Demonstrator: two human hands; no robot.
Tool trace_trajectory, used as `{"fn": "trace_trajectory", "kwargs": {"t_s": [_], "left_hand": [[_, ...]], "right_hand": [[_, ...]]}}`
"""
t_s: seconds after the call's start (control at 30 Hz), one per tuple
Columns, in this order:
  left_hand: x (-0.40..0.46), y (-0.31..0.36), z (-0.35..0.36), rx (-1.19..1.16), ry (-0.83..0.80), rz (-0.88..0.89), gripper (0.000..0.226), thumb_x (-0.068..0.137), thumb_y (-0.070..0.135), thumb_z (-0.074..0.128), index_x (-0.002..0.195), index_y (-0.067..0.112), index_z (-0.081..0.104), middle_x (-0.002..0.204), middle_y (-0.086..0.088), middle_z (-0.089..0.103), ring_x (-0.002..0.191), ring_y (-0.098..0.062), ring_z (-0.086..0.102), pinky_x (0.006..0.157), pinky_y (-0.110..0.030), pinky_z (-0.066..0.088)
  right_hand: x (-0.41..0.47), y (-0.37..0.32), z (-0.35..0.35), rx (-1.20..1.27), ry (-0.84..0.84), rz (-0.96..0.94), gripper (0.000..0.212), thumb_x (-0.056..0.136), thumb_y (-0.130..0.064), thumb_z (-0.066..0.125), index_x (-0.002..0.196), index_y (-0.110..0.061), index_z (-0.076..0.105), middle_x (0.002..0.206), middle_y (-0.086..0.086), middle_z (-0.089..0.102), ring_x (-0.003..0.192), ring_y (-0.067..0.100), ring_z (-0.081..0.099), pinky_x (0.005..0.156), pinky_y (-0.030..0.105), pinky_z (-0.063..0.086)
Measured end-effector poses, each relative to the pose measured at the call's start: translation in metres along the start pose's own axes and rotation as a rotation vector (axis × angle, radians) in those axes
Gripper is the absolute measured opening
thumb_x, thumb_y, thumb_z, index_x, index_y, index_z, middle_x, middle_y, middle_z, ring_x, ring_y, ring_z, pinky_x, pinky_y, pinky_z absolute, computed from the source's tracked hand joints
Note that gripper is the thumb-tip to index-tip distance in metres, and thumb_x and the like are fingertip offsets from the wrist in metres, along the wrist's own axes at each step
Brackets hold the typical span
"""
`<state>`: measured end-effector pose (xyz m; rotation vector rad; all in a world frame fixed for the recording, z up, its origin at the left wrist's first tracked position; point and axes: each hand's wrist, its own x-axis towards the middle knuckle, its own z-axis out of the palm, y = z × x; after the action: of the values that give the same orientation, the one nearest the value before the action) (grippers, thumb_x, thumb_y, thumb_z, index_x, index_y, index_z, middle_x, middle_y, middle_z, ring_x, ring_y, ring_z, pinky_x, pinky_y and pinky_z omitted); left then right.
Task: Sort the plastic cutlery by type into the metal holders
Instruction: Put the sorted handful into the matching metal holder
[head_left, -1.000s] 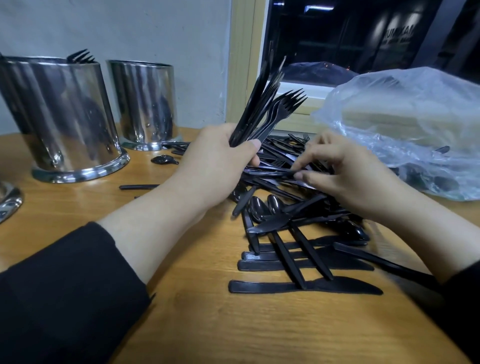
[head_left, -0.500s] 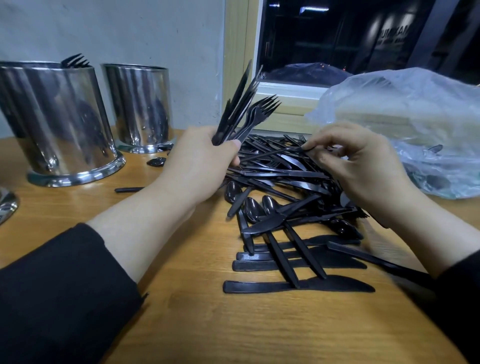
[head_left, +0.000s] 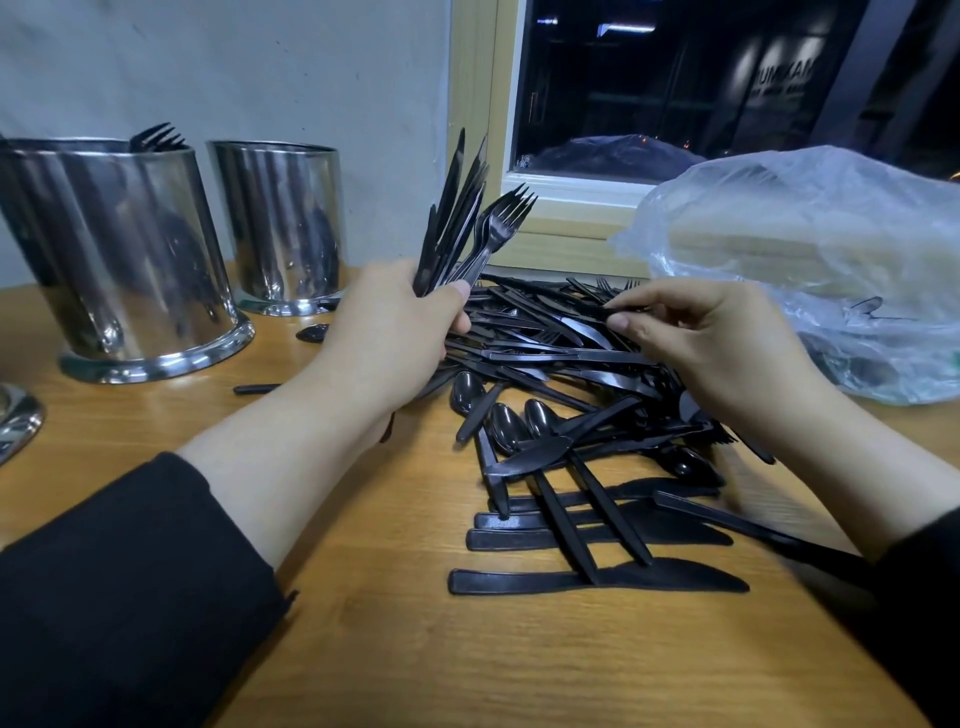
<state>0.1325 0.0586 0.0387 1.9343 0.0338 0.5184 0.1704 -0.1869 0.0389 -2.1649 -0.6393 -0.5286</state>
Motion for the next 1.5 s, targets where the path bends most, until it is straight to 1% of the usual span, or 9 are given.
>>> {"fn": "trace_trajectory", "kwargs": {"t_s": [0.07, 0.23, 0.37, 0.5, 0.63, 0.8, 0.97, 1.33, 1.5], "left_hand": [[0.000, 0.000, 0.000, 0.012, 0.001, 0.001, 0.027, 0.103, 0.029, 0.057, 0.082, 0.015, 0.067, 0.044, 0.017, 0.055, 0.039, -0.001, 0.044, 0.047, -0.019, 0.036], [0.000, 0.001, -0.001, 0.022, 0.012, 0.013, 0.027, 0.102, 0.028, 0.058, 0.081, 0.014, 0.067, 0.045, 0.018, 0.056, 0.040, -0.002, 0.045, 0.047, -0.018, 0.037], [-0.001, 0.002, -0.001, 0.069, 0.013, 0.036, 0.023, 0.102, 0.027, 0.058, 0.082, 0.019, 0.068, 0.058, 0.014, 0.066, 0.052, -0.008, 0.056, 0.058, -0.027, 0.043], [-0.005, 0.004, 0.001, 0.031, -0.119, -0.012, 0.016, 0.101, 0.023, 0.060, 0.093, 0.013, 0.070, 0.079, 0.002, 0.074, 0.062, -0.007, 0.066, 0.050, -0.015, 0.041], [-0.014, 0.010, 0.002, -0.066, -0.309, -0.045, 0.016, 0.102, 0.019, 0.059, 0.100, 0.008, 0.070, 0.075, -0.003, 0.074, 0.039, -0.004, 0.053, 0.037, -0.010, 0.032], [-0.020, 0.014, 0.003, -0.104, -0.482, -0.049, 0.017, 0.104, 0.023, 0.056, 0.101, 0.013, 0.070, 0.057, 0.006, 0.066, 0.044, -0.008, 0.048, 0.040, -0.018, 0.029], [-0.023, 0.015, 0.004, -0.164, -0.531, -0.077, 0.030, 0.106, 0.026, 0.053, 0.108, 0.000, 0.066, 0.048, 0.010, 0.059, 0.041, -0.006, 0.038, 0.040, -0.019, 0.024], [-0.023, 0.014, 0.005, -0.206, -0.599, -0.098, 0.024, 0.104, 0.025, 0.056, 0.093, 0.004, 0.060, 0.047, 0.009, 0.056, 0.040, -0.005, 0.034, 0.040, -0.019, 0.021], [-0.018, 0.007, 0.005, -0.297, -0.625, -0.111, 0.020, 0.102, 0.024, 0.059, 0.088, 0.010, 0.059, 0.069, 0.002, 0.060, 0.044, -0.008, 0.033, 0.040, -0.019, 0.019]], "right_hand": [[0.000, -0.001, 0.000, -0.001, 0.002, -0.001, 0.010, 0.091, -0.024, 0.074, 0.095, -0.033, 0.077, 0.084, -0.012, 0.072, 0.078, 0.005, 0.064, 0.071, 0.022, 0.050], [-0.001, -0.004, 0.000, 0.001, -0.065, -0.025, 0.018, 0.090, -0.022, 0.074, 0.108, -0.025, 0.076, 0.104, -0.008, 0.071, 0.094, 0.005, 0.067, 0.080, 0.012, 0.050], [-0.001, -0.006, 0.002, 0.043, 0.002, -0.062, 0.009, 0.094, -0.021, 0.069, 0.100, -0.027, 0.074, 0.093, -0.007, 0.070, 0.085, 0.007, 0.065, 0.078, 0.024, 0.051], [-0.001, -0.009, 0.005, 0.190, 0.147, -0.068, 0.021, 0.094, -0.016, 0.071, 0.103, -0.034, 0.068, 0.088, -0.002, 0.071, 0.080, 0.016, 0.068, 0.079, 0.038, 0.056], [-0.002, -0.014, 0.008, 0.270, 0.225, -0.071, 0.018, 0.092, -0.014, 0.073, 0.099, -0.030, 0.069, 0.085, -0.007, 0.074, 0.076, 0.013, 0.072, 0.078, 0.032, 0.059], [-0.002, -0.018, 0.011, 0.340, 0.298, -0.058, 0.017, 0.091, -0.011, 0.073, 0.096, -0.027, 0.069, 0.080, -0.007, 0.072, 0.073, 0.009, 0.070, 0.071, 0.021, 0.055], [-0.001, -0.016, 0.010, 0.257, 0.338, -0.041, 0.016, 0.090, -0.018, 0.075, 0.096, -0.032, 0.069, 0.079, -0.009, 0.071, 0.075, 0.010, 0.067, 0.075, 0.031, 0.058], [0.000, -0.015, 0.011, 0.268, 0.317, 0.012, 0.030, 0.088, -0.018, 0.077, 0.106, -0.034, 0.059, 0.087, -0.007, 0.058, 0.075, 0.019, 0.059, 0.072, 0.029, 0.053], [-0.002, -0.021, 0.015, 0.487, 0.084, 0.153, 0.023, 0.098, -0.030, 0.064, 0.116, -0.016, 0.064, 0.084, 0.009, 0.067, 0.068, 0.019, 0.064, 0.068, 0.032, 0.055]]}}
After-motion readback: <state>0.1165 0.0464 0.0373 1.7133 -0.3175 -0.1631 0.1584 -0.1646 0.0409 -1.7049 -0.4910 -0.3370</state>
